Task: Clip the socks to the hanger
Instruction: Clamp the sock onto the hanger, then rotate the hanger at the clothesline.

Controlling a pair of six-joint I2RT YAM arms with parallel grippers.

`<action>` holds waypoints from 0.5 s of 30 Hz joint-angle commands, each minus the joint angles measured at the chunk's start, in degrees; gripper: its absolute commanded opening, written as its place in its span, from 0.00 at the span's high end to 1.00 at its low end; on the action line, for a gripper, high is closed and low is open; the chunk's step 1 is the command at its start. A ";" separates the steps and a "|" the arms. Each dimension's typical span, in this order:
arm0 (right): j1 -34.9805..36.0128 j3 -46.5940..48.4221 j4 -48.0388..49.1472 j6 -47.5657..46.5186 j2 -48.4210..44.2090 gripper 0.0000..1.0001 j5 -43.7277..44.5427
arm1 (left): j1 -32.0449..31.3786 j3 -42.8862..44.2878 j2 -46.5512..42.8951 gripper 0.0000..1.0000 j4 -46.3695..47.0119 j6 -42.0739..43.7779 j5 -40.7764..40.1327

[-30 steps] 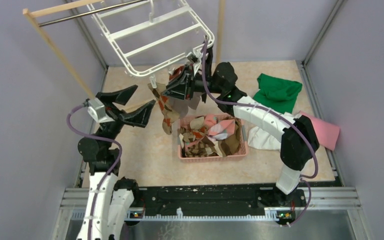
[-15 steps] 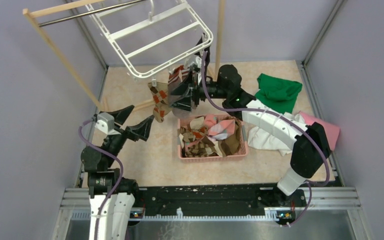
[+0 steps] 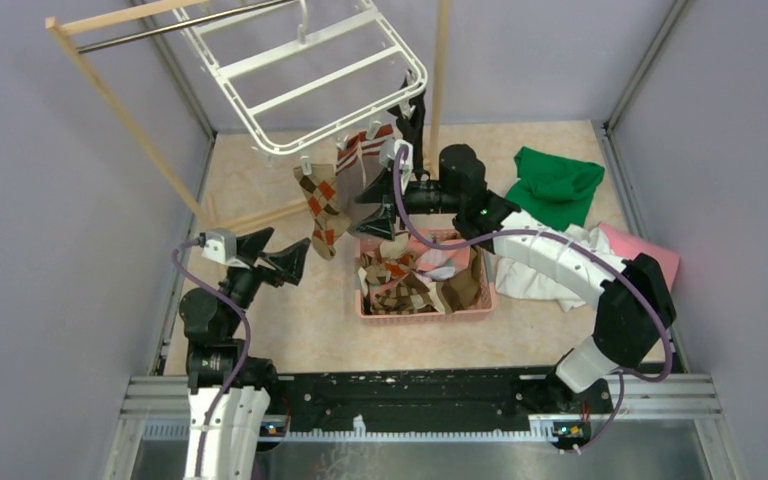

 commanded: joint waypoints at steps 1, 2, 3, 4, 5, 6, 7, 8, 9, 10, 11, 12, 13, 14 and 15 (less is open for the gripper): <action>-0.04 -3.39 8.60 0.32 -3.24 0.37 0.67 | -0.16 -3.55 -0.70 0.01 4.20 -2.60 -1.55; -0.05 -4.16 10.66 0.51 -3.14 0.37 0.82 | -0.16 -4.28 -0.68 0.01 4.84 -2.82 -1.96; 0.15 -4.84 12.57 2.36 -2.96 0.38 1.23 | -0.18 -4.80 -0.68 0.01 5.51 -2.94 -2.30; 0.54 -5.19 14.32 3.01 -2.74 0.39 1.77 | -0.19 -5.14 -0.60 0.01 6.09 -3.06 -2.64; 0.90 -5.37 15.16 3.30 -2.30 0.39 2.13 | -0.16 -5.49 -0.54 0.01 6.62 -3.19 -2.94; 1.39 -5.34 16.00 3.56 -1.83 0.39 2.62 | -0.16 -5.72 -0.46 0.01 7.11 -3.33 -3.21; 1.78 -5.33 17.00 4.07 -1.34 0.40 3.11 | -0.18 -5.88 -0.35 0.01 7.31 -3.39 -3.36; 2.13 -5.30 18.04 4.51 -0.71 0.40 3.70 | -0.20 -5.93 -0.21 0.01 7.56 -3.40 -3.42; 2.52 -5.15 19.26 5.05 -0.14 0.40 4.34 | -0.18 -5.89 -0.16 0.01 7.48 -3.40 -3.53; 2.73 -4.99 20.43 5.84 0.72 0.40 5.22 | -0.16 -5.81 -0.07 0.01 7.37 -3.33 -3.56; 2.86 -4.65 21.62 6.83 1.49 0.40 5.88 | -0.16 -5.73 -0.04 0.01 7.09 -3.31 -3.61; 2.87 -4.12 22.61 7.63 2.13 0.41 6.63 | -0.17 -5.57 -0.10 0.01 6.83 -3.31 -3.63; 2.89 -3.39 23.42 7.98 2.73 0.42 6.92 | -0.20 -5.46 -0.14 0.01 6.54 -3.31 -3.54; 3.02 -2.60 23.97 8.08 3.40 0.42 6.95 | -0.21 -5.35 -0.27 0.01 6.16 -3.31 -3.56; 3.17 -1.88 24.30 8.28 3.94 0.43 7.00 | -0.16 -5.26 -0.36 0.01 5.93 -3.31 -3.57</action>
